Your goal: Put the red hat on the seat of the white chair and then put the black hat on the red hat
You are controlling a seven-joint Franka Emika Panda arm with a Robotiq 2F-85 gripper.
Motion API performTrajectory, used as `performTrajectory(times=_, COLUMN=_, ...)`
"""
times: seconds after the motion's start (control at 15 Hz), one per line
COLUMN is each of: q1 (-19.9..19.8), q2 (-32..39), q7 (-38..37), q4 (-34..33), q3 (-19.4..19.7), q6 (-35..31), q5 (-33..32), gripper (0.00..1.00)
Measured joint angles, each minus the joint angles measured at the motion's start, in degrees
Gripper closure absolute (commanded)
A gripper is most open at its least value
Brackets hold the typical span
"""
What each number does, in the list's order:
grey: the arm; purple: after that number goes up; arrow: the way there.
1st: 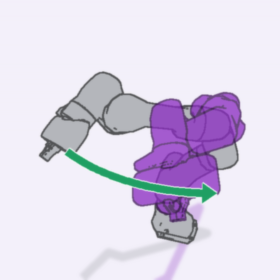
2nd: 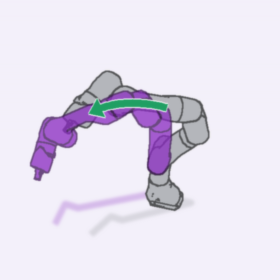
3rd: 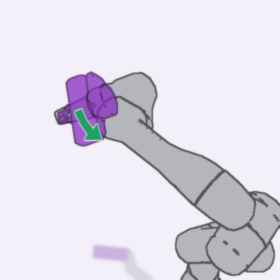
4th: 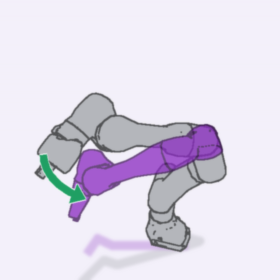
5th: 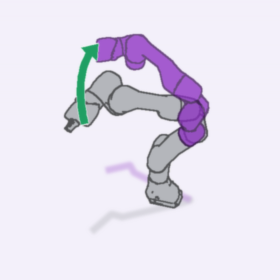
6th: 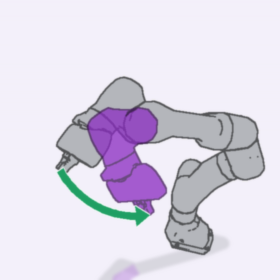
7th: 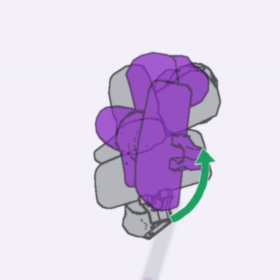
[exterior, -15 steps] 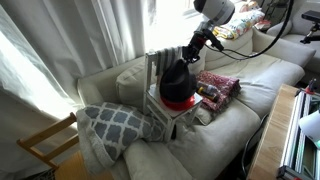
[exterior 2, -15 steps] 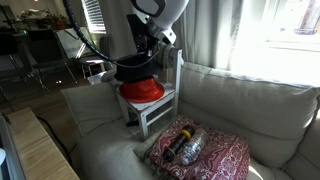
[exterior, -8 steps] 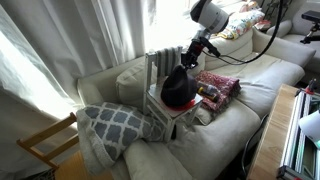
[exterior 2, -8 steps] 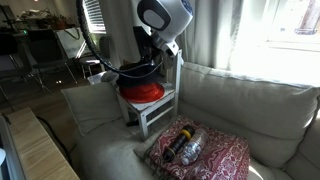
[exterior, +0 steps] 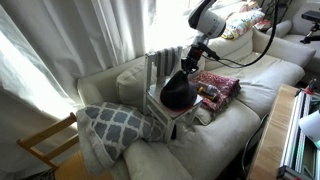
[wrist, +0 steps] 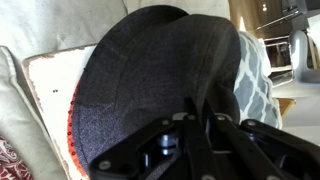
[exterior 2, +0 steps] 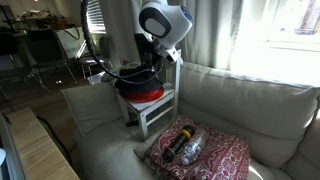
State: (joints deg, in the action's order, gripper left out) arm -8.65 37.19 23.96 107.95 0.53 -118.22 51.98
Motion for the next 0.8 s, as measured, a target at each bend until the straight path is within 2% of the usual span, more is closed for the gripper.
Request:
performTrajectory(times=0.13, q1=0.1, q2=0.4, q7=-0.9, q4=0.0, q3=0.0, q6=-0.7, q5=-1.3, gripper=0.55)
performTrajectory(times=0.6, q1=2.8, q2=-1.9, q7=-5.9, q4=0.6, q3=0.0, q6=-9.0, q5=-9.7, gripper=0.02)
performTrajectory(times=0.8, q1=4.6, q2=-6.1, q7=-9.9, q4=2.7, q3=0.0, q6=-13.2, q5=-15.9, gripper=0.00)
